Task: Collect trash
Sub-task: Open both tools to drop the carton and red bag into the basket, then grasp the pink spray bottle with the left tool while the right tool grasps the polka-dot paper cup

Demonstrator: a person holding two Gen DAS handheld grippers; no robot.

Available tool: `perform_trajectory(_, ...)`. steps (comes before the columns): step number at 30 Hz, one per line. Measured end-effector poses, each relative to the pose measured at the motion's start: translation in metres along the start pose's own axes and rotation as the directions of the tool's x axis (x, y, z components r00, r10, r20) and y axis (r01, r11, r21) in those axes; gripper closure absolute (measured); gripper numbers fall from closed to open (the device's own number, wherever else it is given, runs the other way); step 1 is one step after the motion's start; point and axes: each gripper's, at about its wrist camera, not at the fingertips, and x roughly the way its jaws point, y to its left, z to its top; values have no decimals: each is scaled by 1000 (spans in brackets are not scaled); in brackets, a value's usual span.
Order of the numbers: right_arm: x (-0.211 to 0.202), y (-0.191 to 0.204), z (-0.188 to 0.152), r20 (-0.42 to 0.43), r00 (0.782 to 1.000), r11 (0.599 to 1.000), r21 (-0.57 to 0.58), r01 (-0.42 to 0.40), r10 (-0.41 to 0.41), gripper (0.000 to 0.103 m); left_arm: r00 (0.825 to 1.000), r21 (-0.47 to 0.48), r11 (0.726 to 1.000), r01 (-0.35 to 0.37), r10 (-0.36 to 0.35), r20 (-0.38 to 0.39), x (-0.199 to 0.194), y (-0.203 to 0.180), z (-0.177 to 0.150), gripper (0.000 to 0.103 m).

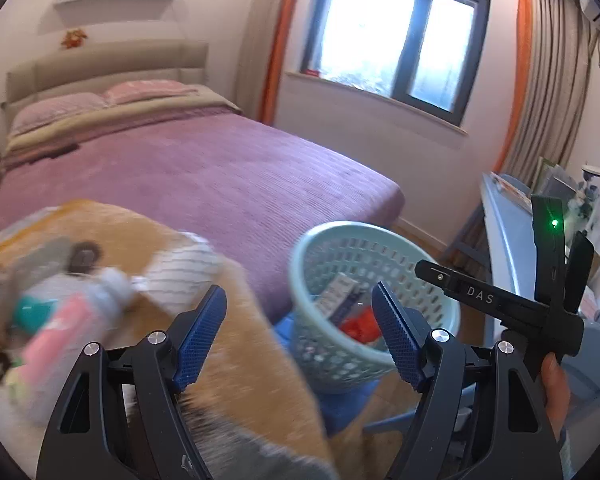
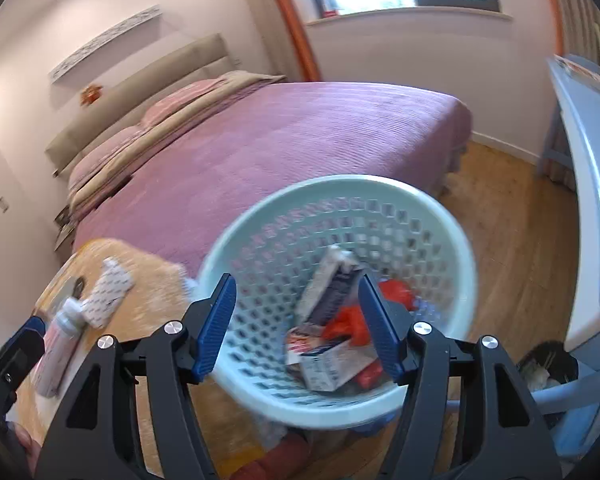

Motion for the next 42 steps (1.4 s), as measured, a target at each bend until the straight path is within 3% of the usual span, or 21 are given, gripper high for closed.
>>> perform_trajectory(5,1,50,-8,-14,998,993,-101,-61,60,42,993,-31,993,-111,112,41,-36,42,-1,25)
perform_trajectory(10,9,105,-21,-47,992,969,-211,-126,119,41,973,-80,971,-225,228,35,-59,92,-5,24)
perform_trajectory(18,31,161,-24,-75,981,931,-310,-192,177,35,958,-147,947,-286,283,-38,-54,147,-22,24)
perform_trajectory(23,52,172,-22,-109,978,929,-311,-201,176,35,951,-112,945,-308,301,-75,-40,150,-30,24)
perform_trajectory(27,67,172,-20,-136,975,938,-275,-210,178,35,941,-1,948,-320,317,-116,-27,141,-25,24)
perform_trajectory(31,82,168,-17,-168,968,950,-221,-221,187,35,931,49,945,-324,328,-160,-11,141,-24,24)
perform_trajectory(36,94,171,-17,-213,955,948,-201,-249,206,35,938,41,958,-284,287,-193,1,140,-25,24)
perform_trajectory(39,98,174,-15,-221,952,946,-194,-258,214,35,925,70,946,-316,324,-198,5,135,-27,31)
perform_trajectory(41,99,177,-14,-225,950,946,-193,-262,217,35,917,85,940,-331,341,-208,7,133,-27,44)
perform_trajectory(42,101,177,-14,-228,948,945,-190,-265,220,35,921,78,946,-316,325,-213,5,133,-29,45)
